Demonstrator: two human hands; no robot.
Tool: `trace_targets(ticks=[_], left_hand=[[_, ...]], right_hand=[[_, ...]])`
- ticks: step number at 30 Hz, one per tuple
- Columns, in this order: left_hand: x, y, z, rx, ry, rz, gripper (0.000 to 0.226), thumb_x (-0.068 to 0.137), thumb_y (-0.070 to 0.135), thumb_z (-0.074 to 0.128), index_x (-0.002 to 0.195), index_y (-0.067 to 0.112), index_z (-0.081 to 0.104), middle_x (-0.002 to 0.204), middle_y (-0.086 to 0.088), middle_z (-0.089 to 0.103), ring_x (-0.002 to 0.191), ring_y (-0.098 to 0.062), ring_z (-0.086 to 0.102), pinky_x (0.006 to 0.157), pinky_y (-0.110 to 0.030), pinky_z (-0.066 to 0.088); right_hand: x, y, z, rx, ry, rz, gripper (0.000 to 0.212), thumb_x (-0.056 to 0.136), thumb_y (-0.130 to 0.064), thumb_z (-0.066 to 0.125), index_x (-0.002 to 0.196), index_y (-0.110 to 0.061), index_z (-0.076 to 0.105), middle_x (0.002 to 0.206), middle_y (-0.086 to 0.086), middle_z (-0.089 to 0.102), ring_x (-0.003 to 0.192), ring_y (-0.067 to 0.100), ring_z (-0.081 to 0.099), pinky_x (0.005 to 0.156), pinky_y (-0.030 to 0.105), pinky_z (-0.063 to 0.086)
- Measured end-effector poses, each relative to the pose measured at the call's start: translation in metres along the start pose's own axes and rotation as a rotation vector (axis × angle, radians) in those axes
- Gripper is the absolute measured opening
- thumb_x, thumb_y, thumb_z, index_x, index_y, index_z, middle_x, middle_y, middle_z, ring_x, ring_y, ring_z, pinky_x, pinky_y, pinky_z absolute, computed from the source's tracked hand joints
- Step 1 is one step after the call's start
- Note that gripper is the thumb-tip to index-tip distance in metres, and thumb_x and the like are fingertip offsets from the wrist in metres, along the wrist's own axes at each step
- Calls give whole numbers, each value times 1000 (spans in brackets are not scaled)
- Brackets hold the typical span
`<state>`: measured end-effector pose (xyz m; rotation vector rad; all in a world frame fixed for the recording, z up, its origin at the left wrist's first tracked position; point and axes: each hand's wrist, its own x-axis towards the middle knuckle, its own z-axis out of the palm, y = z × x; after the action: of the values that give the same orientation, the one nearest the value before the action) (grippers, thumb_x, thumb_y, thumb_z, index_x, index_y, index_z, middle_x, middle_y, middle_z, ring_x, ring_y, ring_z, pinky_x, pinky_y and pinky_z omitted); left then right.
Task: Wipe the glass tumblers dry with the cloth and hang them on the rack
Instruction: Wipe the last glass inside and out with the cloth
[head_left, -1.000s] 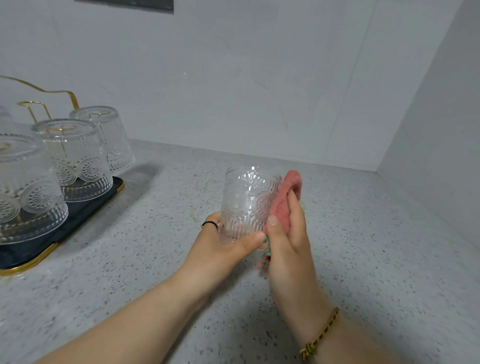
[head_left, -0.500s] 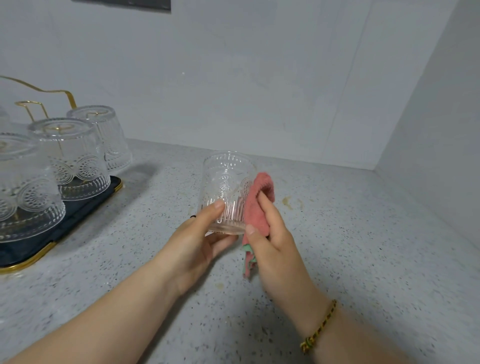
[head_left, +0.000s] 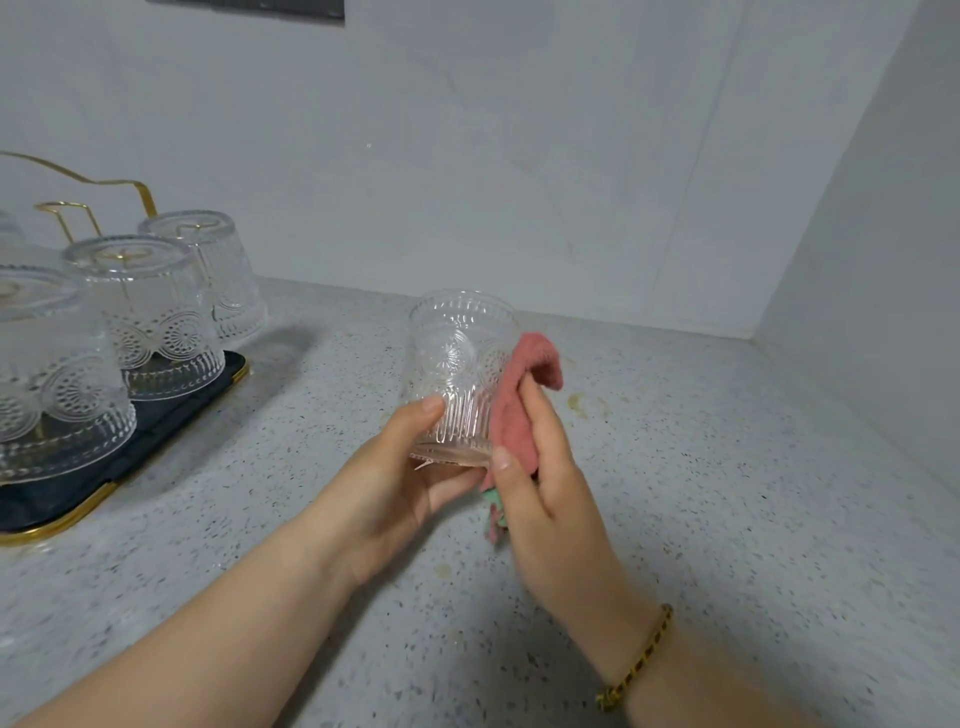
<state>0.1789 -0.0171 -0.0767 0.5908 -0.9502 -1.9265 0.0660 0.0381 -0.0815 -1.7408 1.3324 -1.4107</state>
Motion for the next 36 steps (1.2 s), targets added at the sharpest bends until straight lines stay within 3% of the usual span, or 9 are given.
trace_targets(ticks=[2, 5, 10, 16, 21, 26, 31, 33, 36], left_hand=[[1, -2, -2, 76, -4, -30, 60, 61, 31, 66, 112, 0, 57, 107, -23, 66, 96, -30, 65, 87, -37, 53], [-3, -5, 0, 183, -127, -62, 58, 43, 34, 79, 94, 7, 70, 92, -13, 72, 86, -20, 69, 77, -28, 57], [-7, -3, 0, 221, -227, -44, 64, 28, 48, 87, 81, 14, 76, 86, -6, 74, 80, -15, 70, 68, -22, 55], [-4, 10, -2, 341, -65, 42, 82, 41, 35, 72, 113, 1, 51, 80, -2, 73, 69, -13, 70, 58, -19, 53], [-5, 8, -3, 393, -52, 24, 83, 47, 34, 68, 120, 0, 51, 90, -8, 71, 72, -16, 69, 59, -23, 55], [-3, 9, -4, 351, -64, 18, 44, 63, 32, 53, 102, 14, 61, 92, -8, 69, 73, -17, 66, 63, -28, 58], [-5, 16, -4, 398, -116, -22, 43, 60, 41, 58, 98, 22, 67, 83, -4, 73, 65, -15, 68, 51, -25, 56], [-7, 17, -4, 434, -124, -63, 31, 61, 40, 63, 86, 22, 70, 76, -3, 72, 62, -16, 68, 50, -27, 56], [-6, 15, -5, 467, -101, -137, 47, 56, 48, 60, 88, 14, 61, 70, -6, 70, 59, -19, 68, 53, -34, 58]], right_hand=[[2, -2, -2, -46, 47, -56, 49, 78, -52, 28, 119, -70, 11, 146, 7, 27, 106, 17, 35, 92, 33, 36], [7, -8, -17, 41, 141, -30, 47, 90, -37, 32, 130, -54, 12, 139, -9, 35, 117, 12, 46, 91, 27, 49], [11, -8, -29, 285, 236, 94, 32, 95, -20, 32, 124, -22, 47, 90, -4, 63, 63, 0, 60, 54, 15, 48], [10, -11, -30, 611, 362, 268, 12, 93, -13, 40, 93, -22, 48, 51, -9, 65, 44, 4, 59, 44, 20, 49], [14, -17, -53, 424, 488, 148, 11, 89, -18, 49, 83, -24, 55, 62, -3, 57, 45, 10, 48, 39, 22, 39], [15, -22, -58, 118, 254, 6, 17, 82, -25, 52, 72, -29, 64, 54, -12, 60, 49, 10, 51, 42, 17, 43], [5, -38, -56, -65, -215, 47, 63, 84, -56, 15, 64, -16, 61, 43, -12, 54, 41, -1, 47, 49, 7, 38], [-1, -47, -52, -40, -439, 52, 50, 75, -50, 10, 67, -38, 58, 40, -29, 51, 46, -16, 49, 49, -1, 36], [-2, -56, -52, -6, -710, 96, 22, 62, -41, 43, 77, -53, 52, 58, -46, 52, 64, -30, 48, 56, -6, 35]])
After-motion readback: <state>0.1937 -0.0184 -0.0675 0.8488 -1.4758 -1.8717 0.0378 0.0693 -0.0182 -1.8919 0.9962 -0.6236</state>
